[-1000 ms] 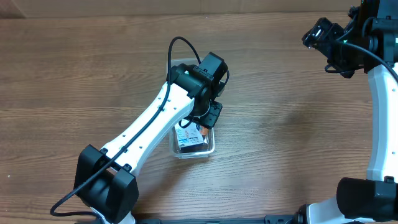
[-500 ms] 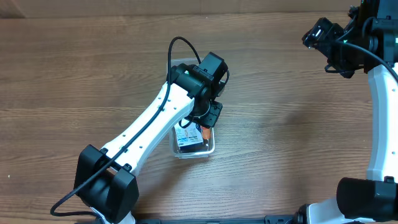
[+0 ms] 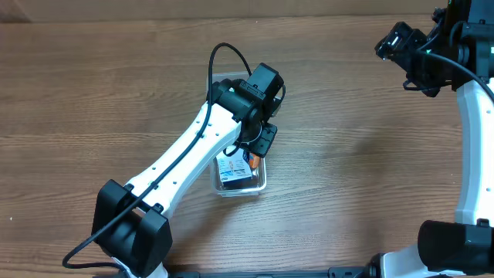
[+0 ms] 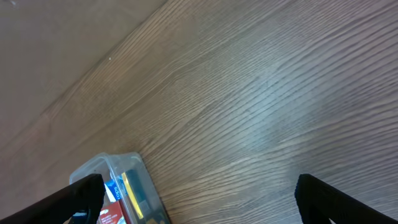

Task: Pack container

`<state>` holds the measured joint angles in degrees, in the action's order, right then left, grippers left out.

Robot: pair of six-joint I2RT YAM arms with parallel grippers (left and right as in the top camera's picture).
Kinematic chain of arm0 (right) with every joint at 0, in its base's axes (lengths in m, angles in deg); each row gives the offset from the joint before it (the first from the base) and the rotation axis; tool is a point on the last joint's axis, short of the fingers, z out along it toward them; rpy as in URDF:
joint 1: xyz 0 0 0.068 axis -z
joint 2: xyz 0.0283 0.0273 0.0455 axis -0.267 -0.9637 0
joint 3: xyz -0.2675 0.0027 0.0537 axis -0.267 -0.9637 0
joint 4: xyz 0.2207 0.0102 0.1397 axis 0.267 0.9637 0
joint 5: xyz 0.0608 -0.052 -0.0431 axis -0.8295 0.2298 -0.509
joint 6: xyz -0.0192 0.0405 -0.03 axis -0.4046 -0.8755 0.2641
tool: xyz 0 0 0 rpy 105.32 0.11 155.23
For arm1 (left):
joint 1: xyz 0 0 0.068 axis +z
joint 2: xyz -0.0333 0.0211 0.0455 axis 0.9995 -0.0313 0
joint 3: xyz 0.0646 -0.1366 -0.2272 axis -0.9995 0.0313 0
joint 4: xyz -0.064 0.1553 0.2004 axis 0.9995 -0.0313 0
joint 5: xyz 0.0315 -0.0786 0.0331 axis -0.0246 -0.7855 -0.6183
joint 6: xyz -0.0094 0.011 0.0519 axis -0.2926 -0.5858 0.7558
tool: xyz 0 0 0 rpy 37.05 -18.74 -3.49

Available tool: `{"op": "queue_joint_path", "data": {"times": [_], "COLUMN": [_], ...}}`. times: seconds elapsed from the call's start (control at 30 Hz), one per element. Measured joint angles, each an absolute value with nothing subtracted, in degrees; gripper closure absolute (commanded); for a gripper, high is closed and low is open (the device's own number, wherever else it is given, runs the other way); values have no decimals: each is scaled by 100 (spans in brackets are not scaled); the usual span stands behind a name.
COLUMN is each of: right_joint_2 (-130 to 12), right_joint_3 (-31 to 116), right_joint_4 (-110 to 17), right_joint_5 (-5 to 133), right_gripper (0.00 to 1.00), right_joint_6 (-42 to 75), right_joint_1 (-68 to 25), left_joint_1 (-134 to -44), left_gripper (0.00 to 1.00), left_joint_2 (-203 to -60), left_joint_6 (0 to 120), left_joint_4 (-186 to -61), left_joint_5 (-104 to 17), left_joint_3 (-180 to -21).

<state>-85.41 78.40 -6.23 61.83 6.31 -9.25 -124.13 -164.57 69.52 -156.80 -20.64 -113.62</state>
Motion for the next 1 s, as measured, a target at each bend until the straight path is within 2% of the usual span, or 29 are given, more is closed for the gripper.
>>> {"op": "queue_joint_path", "data": {"times": [0.13,0.2,0.4,0.5,0.6,0.7,0.77,0.8,0.83,1.0], "right_joint_2": [-8541,-8541,-8541,-8541,-8541,-8541,-8541,-8541,-8541,-8541], "right_joint_3": [7840,7840,7840,7840,7840,7840,7840,7840,7840,7840], "right_joint_4": [-625,-623,-625,-623,-623,-625,-623,-625,-625,-625], "right_joint_5": [6185,6180,6183,6183,6185,6183,6185,6185,6183,6185], "right_gripper": [0,0,0,0,0,0,0,0,0,0], "right_joint_6": [631,631,631,631,631,631,631,631,631,631], "right_joint_1": [-927,-927,-925,-927,-925,-927,-925,-927,-927,-927], "left_joint_1": [-12413,-12413,-12413,-12413,-12413,-12413,-12406,-12389,-12369,-12192], "left_gripper": [39,39,55,53,47,40,32,8,0,0], "left_joint_2": [-16457,-16457,-16457,-16457,-16450,-16315,-16074,-15860,-15543,-13873], "left_joint_6": [6972,6972,6974,6989,6968,6856,6747,6677,6537,6128], "left_joint_4": [-15721,-15835,-16711,-17262,-17706,-18396,-18549,-18545,-18543,-18562], "left_joint_5": [-2062,-2070,-2171,-2070,-1804,-993,-516,-261,39,977], "left_joint_3": [-11362,-11362,-11779,-12481,-13150,-14105,-14409,-14511,-14575,-14717]}}
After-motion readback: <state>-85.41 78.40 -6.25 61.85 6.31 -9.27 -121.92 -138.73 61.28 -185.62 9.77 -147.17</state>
